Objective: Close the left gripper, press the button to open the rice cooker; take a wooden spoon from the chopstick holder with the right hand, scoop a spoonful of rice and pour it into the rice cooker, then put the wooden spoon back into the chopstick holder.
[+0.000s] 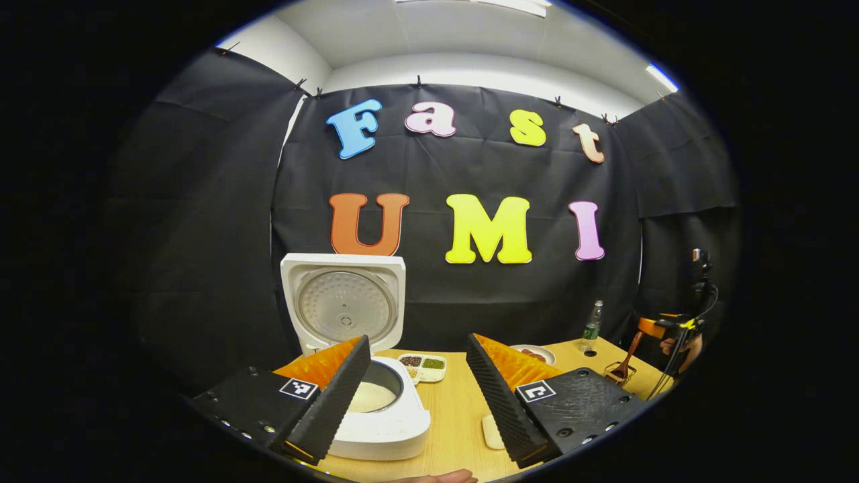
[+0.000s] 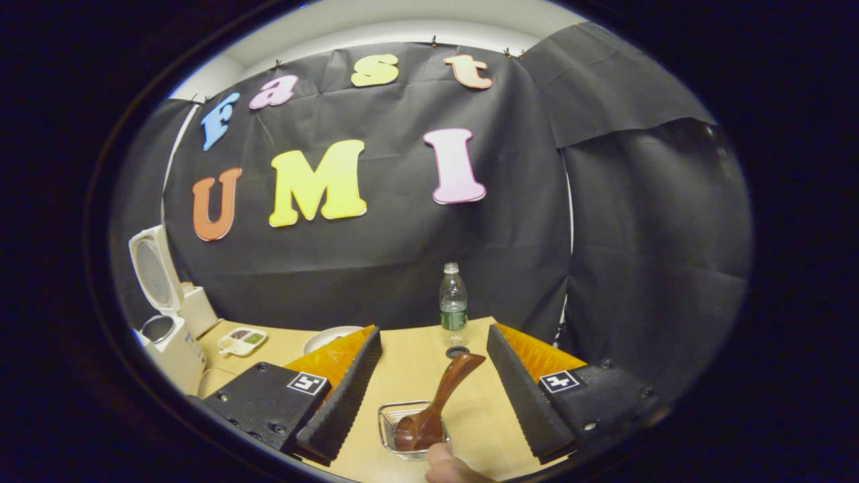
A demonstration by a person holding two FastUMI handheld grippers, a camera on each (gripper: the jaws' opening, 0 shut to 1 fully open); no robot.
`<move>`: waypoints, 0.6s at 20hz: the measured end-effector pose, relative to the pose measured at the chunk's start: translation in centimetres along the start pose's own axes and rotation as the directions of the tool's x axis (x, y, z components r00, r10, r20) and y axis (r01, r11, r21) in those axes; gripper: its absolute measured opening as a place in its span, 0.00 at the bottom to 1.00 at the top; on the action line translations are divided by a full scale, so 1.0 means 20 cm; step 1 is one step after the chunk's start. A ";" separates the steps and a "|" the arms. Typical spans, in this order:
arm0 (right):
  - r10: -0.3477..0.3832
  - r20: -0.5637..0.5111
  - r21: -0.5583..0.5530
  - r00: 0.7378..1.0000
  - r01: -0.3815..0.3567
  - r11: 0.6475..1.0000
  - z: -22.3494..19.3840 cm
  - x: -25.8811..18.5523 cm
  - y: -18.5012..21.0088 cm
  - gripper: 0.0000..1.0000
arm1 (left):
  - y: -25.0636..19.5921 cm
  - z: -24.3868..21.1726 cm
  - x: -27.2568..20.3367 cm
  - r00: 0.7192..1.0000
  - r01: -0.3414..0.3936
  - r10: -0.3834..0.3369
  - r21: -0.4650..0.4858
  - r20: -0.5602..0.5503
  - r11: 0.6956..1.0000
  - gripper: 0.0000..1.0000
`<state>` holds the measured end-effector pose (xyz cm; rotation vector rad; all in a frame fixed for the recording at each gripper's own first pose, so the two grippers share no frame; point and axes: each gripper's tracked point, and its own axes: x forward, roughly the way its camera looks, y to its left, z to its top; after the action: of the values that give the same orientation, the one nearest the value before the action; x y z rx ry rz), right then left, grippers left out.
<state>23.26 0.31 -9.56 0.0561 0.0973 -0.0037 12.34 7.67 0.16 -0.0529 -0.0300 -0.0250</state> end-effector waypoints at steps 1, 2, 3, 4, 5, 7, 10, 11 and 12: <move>-0.012 0.014 -0.004 1.000 0.012 1.000 0.04 -0.05 -0.01 1.00 | 0.01 0.03 0.02 1.000 0.001 -0.001 0.007 0.005 1.000 0.92; -0.014 0.028 -0.013 0.999 0.015 1.000 0.08 -0.11 -0.01 1.00 | 0.02 0.05 0.04 1.000 0.008 -0.008 0.005 -0.004 1.000 0.92; -0.004 0.047 -0.014 0.999 0.005 1.000 0.13 -0.17 0.02 1.00 | 0.02 0.06 0.05 1.000 0.021 -0.021 -0.012 -0.013 1.000 0.92; -0.001 0.065 -0.010 0.998 0.002 1.000 0.17 -0.23 0.04 1.00 | 0.00 0.08 0.06 0.999 0.042 -0.043 -0.030 -0.014 0.999 0.92; 0.002 0.077 -0.010 0.997 -0.002 1.000 0.20 -0.28 0.05 1.00 | 0.00 0.10 0.07 0.999 0.053 -0.053 -0.040 -0.011 0.998 0.92; 0.003 0.101 -0.023 0.995 0.000 1.000 0.25 -0.39 0.07 1.00 | 0.04 0.13 0.11 0.998 0.053 -0.054 -0.049 -0.023 0.997 0.92; 0.036 0.136 -0.051 0.990 -0.029 0.998 0.32 -0.55 0.15 0.96 | 0.05 0.18 0.17 0.996 0.079 -0.083 -0.086 -0.045 0.993 0.92; 0.043 0.152 -0.059 0.987 -0.034 0.998 0.33 -0.60 0.17 0.96 | 0.06 0.22 0.20 0.995 0.084 -0.088 -0.087 -0.044 0.993 0.92; 0.041 0.173 -0.060 0.984 -0.031 0.998 0.35 -0.64 0.19 1.00 | 0.10 0.25 0.23 0.996 0.074 -0.077 -0.079 -0.042 0.994 0.92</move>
<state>11.13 3.67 -1.21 0.0003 -0.0784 0.0301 16.87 9.75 5.22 -0.1292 0.0138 -0.1030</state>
